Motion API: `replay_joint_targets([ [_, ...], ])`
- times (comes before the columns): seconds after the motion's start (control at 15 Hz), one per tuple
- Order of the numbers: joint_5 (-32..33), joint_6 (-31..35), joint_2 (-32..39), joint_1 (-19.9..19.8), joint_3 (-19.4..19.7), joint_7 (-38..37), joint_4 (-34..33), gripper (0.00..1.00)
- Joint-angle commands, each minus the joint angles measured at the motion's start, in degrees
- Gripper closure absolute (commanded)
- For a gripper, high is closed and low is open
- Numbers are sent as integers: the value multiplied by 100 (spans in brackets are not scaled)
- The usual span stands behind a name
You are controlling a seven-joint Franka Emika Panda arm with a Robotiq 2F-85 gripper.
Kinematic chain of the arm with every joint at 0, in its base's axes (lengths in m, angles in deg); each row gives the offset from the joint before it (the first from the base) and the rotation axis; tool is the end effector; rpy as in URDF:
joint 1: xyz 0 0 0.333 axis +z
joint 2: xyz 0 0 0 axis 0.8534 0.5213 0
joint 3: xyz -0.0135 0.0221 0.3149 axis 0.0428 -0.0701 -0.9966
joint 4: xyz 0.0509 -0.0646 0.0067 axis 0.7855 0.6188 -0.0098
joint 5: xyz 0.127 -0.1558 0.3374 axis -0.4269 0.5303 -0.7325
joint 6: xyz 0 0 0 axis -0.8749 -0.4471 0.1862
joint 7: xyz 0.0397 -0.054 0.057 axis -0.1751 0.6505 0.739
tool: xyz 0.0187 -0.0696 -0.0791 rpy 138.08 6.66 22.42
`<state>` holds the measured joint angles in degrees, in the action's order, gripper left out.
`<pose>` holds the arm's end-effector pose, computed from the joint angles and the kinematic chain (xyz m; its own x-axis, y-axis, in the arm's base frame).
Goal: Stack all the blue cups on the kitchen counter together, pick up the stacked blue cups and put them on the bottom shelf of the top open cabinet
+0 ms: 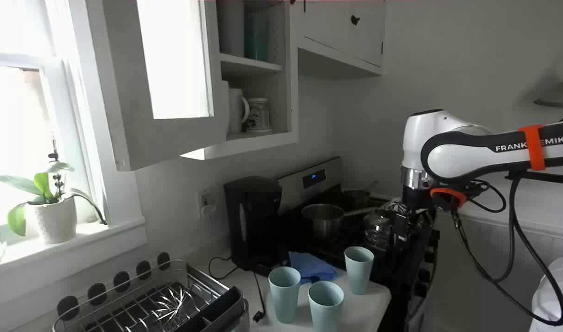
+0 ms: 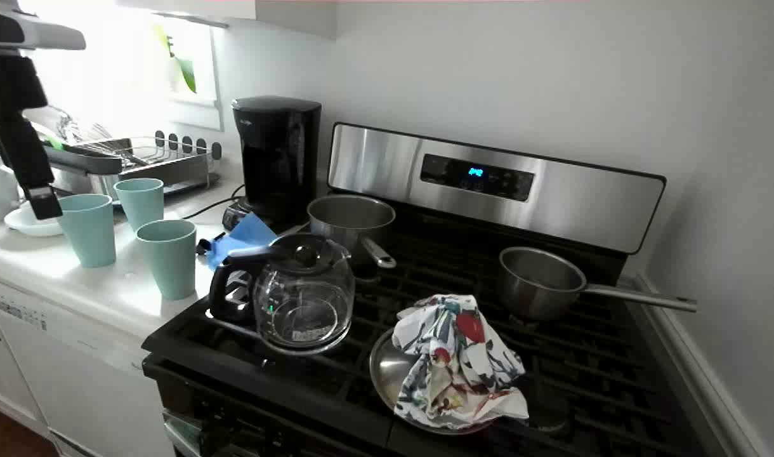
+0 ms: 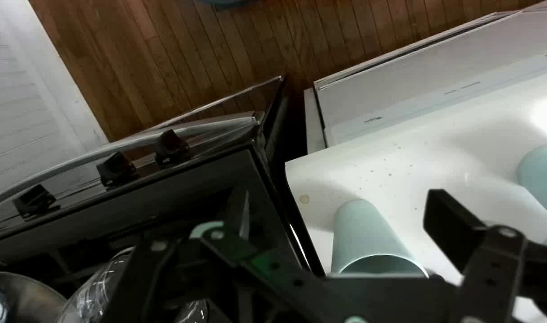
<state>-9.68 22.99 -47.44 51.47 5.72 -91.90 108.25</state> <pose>0.2837 -0.0371 0.4785 0.9733 -0.2233 0.0534 -0.2276 -0.9686 0.0997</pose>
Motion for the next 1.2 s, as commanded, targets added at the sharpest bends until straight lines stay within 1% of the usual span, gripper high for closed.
replay_joint_targets([
  [0.0, 23, -15, 4, 33, 28, -20, -12, 0],
  [0.27, 23, -15, 4, 33, 28, -20, -12, 0],
  [0.33, 29, 127, 97, -72, 76, -127, -31, 0],
  [0.47, -19, 488, 358, -134, 273, -83, -49, 0],
  [0.6, -88, 821, 585, -130, 375, -64, -99, 0],
  [0.8, -122, 1396, 1084, -98, 408, -70, -167, 0],
  [1.13, -245, 2229, 1952, -26, 317, -220, -241, 0],
])
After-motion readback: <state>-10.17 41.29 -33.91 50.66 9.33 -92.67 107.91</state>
